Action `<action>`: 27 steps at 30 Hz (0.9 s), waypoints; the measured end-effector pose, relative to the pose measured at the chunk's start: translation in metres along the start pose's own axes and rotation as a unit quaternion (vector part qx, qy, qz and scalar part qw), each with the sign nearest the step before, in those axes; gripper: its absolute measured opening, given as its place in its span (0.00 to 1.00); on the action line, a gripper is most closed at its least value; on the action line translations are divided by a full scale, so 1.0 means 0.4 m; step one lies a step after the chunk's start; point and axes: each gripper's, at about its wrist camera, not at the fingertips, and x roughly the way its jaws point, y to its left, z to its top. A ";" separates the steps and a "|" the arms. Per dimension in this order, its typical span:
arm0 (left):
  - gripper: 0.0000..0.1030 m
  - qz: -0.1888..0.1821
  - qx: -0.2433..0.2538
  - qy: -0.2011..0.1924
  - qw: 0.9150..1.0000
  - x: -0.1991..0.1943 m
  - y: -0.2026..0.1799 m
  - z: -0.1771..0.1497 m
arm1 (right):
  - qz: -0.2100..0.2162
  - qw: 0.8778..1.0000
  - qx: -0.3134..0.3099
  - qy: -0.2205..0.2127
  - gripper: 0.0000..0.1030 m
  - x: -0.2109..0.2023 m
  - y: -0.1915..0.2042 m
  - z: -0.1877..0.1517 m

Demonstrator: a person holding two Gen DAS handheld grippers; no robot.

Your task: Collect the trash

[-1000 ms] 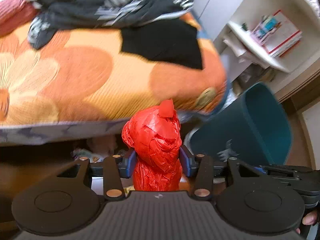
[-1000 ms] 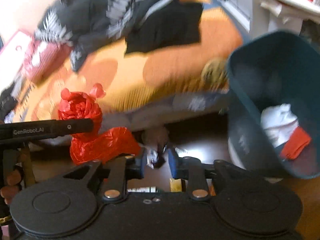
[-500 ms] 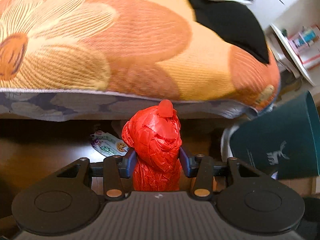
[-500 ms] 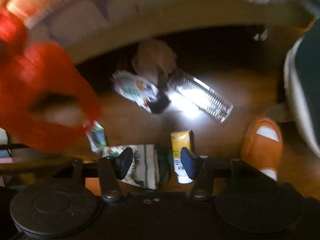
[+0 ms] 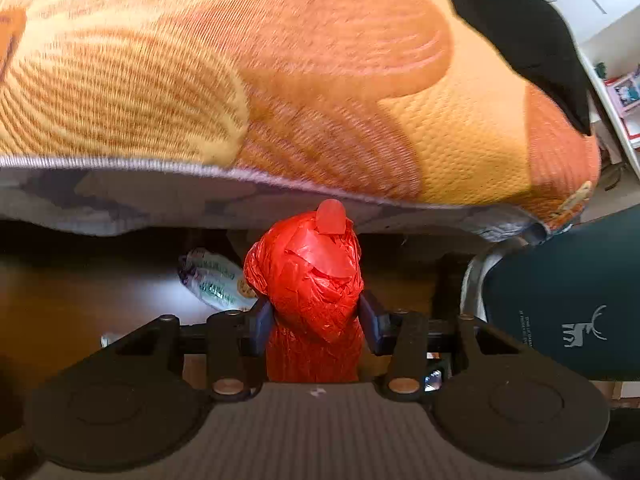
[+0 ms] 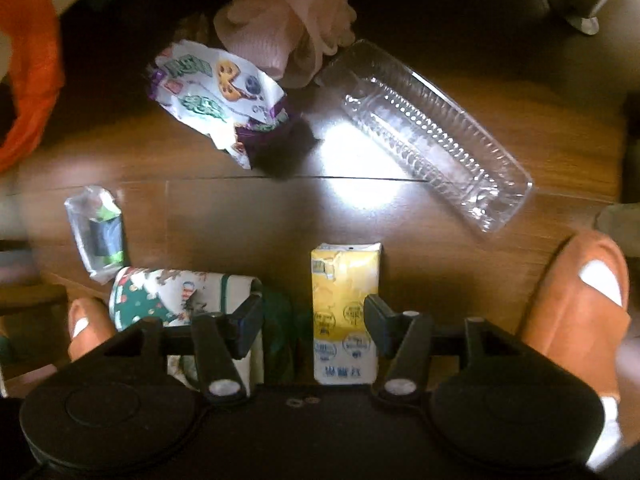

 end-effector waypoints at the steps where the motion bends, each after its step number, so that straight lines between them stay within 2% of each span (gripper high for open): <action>1: 0.43 -0.001 -0.006 0.006 1.000 0.008 0.006 0.001 | -0.007 1.000 -0.001 -0.002 0.55 0.015 0.001 0.003; 4: 0.43 0.000 -0.020 0.019 1.000 0.028 0.023 0.000 | -0.032 0.999 -0.008 0.005 0.57 0.064 -0.002 0.008; 10: 0.43 0.008 -0.039 0.040 0.998 0.063 0.053 -0.003 | -0.052 0.998 -0.013 0.019 0.56 0.138 0.002 0.023; 15: 0.43 0.009 -0.047 0.051 0.998 0.082 0.064 -0.001 | -0.078 0.995 -0.026 0.056 0.56 0.179 0.003 0.040; 21: 0.43 0.009 -0.048 0.054 0.997 0.088 0.065 -0.002 | -0.093 0.992 -0.018 0.081 0.52 0.188 -0.018 0.039; 25: 0.43 0.009 -0.041 0.049 0.998 0.086 0.053 -0.002 | -0.089 0.993 -0.034 0.075 0.43 0.156 -0.011 0.032; 27: 0.43 0.009 -0.036 0.044 0.998 0.082 0.049 -0.002 | -0.092 0.992 -0.051 0.063 0.42 0.124 -0.007 0.034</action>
